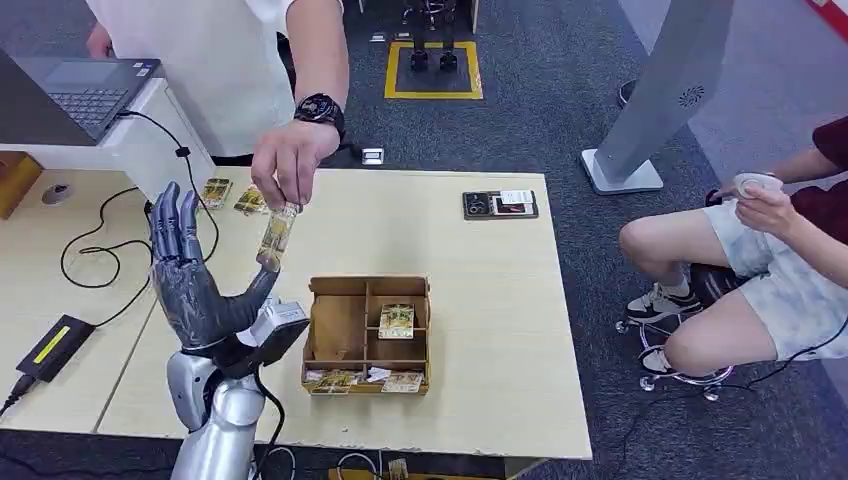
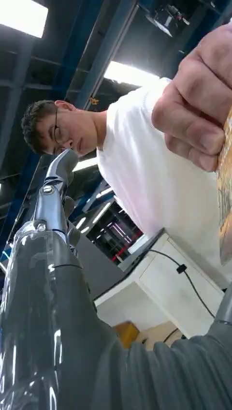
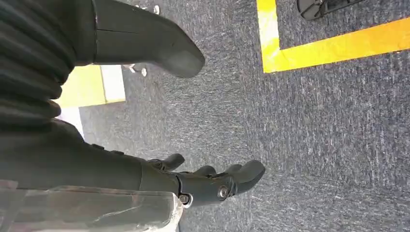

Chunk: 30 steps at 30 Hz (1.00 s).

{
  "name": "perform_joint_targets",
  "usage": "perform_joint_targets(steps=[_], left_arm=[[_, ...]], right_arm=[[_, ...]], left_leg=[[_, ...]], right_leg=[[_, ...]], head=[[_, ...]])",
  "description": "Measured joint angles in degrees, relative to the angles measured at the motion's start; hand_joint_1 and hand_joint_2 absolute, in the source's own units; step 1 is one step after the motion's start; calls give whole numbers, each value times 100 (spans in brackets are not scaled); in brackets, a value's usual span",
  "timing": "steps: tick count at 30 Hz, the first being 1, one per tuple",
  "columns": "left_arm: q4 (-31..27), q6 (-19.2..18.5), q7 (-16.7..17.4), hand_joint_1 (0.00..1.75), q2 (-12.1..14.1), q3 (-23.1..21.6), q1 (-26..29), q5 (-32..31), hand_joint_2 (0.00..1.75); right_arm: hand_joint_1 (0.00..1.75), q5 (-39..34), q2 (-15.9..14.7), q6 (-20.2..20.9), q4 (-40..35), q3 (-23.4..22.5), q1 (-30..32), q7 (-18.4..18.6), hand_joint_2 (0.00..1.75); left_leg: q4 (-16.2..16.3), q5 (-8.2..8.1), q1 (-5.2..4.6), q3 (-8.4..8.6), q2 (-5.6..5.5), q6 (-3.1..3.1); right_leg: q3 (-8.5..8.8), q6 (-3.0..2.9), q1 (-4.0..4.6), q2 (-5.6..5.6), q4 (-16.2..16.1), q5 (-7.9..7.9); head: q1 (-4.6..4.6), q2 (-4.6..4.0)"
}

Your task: Pass the card to the sensor for recognition and then transmit it.

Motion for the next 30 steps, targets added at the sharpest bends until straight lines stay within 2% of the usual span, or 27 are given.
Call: perform_joint_targets(steps=[1, 6, 21, 30], left_arm=[[0, 0, -63, 175, 0, 2, 0, 69, 175], [-4, 0, -367, 175, 0, 24, 4, 544, 175], [-9, 7, -369, 175, -2, 94, 14, 596, 175], [-11, 7, -588, 175, -2, 105, 18, 922, 175]], right_arm=[[0, 0, -9, 0, 7, 4, -1, -2, 175], [0, 15, -31, -50, 42, 22, -1, -11, 175], [0, 66, -37, -52, 63, 28, -7, -11, 175], [0, 70, -63, -96, 90, 85, -7, -11, 175]], left_leg=[[0, 0, 0, 0, 0, 0], [0, 0, 0, 0, 0, 0], [0, 0, 0, 1, 0, 0], [0, 0, 0, 0, 0, 0]], right_leg=[[0, 0, 0, 0, 0, 0], [1, 0, 0, 0, 0, 0], [1, 0, 0, 0, 0, 0], [1, 0, 0, 0, 0, 0]], head=[[0, 0], [0, 0], [0, 0], [0, 0]])
